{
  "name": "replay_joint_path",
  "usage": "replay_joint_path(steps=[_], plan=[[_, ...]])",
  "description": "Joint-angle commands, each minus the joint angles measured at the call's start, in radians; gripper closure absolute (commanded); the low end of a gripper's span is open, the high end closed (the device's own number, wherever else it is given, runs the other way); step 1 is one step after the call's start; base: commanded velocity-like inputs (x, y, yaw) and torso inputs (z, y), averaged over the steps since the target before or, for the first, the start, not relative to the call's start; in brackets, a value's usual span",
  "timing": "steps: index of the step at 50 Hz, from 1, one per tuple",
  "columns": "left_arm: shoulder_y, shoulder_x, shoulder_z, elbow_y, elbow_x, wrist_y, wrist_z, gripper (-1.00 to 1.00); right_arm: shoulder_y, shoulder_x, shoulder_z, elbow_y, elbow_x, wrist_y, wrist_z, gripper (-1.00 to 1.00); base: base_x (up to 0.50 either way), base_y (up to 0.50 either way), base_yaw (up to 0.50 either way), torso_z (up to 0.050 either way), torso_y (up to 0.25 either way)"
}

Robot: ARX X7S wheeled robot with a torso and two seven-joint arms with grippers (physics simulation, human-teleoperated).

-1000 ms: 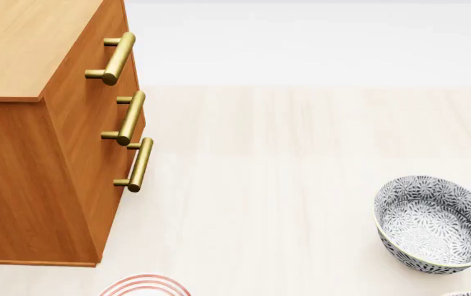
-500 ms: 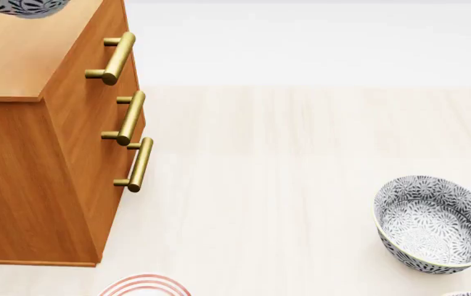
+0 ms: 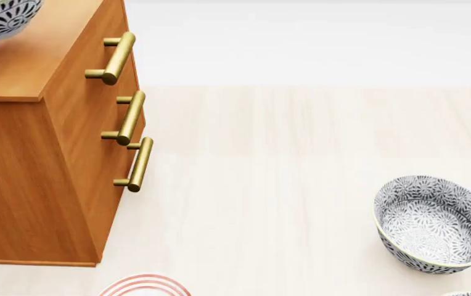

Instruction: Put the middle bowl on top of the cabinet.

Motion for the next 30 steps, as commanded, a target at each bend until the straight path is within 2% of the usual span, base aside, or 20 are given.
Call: replay_joint_path(steps=[1,22,23,30], plan=[[-0.002,-0.026,0.182,-0.002,-0.149,0.057,0.014,1.00,0.007,0.015,-0.016,0.000,-0.005,0.009,0.013,-1.00,0.00,0.00,0.00,0.000,0.000],[0.002,-0.023,0.680,-0.003,-0.545,0.125,0.033,1.00,0.024,-0.036,-0.011,0.000,-0.018,0.008,-0.041,-1.00,0.00,0.00,0.00,0.000,0.000],[0.004,-0.023,0.709,-0.003,-0.566,0.119,0.033,-1.00,0.028,-0.039,-0.014,0.000,-0.020,0.011,-0.045,-1.00,0.00,0.00,0.00,0.000,0.000],[-0.012,-0.019,0.872,-0.002,-0.699,0.144,0.036,-1.00,0.030,-0.062,-0.003,0.000,-0.020,0.006,-0.071,-1.00,0.00,0.00,0.00,0.000,0.000]])
